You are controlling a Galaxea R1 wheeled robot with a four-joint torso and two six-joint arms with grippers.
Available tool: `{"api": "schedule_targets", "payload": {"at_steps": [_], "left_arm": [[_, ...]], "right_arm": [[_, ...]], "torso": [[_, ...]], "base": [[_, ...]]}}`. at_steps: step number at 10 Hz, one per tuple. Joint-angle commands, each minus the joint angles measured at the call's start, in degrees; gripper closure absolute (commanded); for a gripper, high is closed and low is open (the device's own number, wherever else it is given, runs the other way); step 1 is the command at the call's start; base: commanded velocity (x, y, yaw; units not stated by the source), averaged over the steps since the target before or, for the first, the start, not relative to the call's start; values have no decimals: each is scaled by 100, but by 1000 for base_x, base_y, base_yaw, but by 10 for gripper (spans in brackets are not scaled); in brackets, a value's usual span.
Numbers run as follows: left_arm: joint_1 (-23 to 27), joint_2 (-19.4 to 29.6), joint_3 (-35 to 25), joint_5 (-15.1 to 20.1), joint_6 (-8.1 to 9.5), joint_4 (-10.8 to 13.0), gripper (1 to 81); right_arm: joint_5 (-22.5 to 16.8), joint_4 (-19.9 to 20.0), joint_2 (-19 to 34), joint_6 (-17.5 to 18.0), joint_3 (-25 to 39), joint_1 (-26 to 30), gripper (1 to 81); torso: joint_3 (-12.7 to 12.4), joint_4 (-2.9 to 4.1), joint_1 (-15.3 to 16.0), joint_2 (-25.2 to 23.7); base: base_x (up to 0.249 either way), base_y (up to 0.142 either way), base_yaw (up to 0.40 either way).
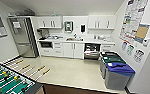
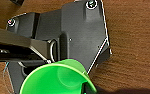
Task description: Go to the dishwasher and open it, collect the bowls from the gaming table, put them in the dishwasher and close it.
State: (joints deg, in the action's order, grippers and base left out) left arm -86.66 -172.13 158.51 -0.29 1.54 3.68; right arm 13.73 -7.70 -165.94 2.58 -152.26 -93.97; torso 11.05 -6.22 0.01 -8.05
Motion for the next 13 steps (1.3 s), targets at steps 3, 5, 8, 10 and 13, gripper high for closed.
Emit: {"api": "schedule_targets", "payload": {"at_steps": [3, 5, 8, 10, 13], "left_arm": [[224, 29, 22, 319, -13, 54, 811], [224, 20, 13, 319, -13, 45, 811], [224, 20, 13, 319, -13, 45, 811], [224, 12, 22, 311, -13, 45, 811], [224, 20, 22, 319, -13, 45, 811]], "right_arm": [[-265, -12, 76, -4, -4, 180, 811], [-265, -12, 76, -4, -4, 180, 811], [-265, -12, 76, -4, -4, 180, 811], [-265, -12, 76, -4, -4, 171, 811], [-265, -12, 75, -4, -4, 180, 811]], "torso": [[0, 0, -1, 0], [0, 0, 0, 0], [0, 0, 0, 0], [0, 0, -1, 0], [0, 0, 2, 2]], "base": [[169, -83, 0], [169, -83, 0], [169, -83, 0], [169, -83, 0], [148, -76, 0]]}}
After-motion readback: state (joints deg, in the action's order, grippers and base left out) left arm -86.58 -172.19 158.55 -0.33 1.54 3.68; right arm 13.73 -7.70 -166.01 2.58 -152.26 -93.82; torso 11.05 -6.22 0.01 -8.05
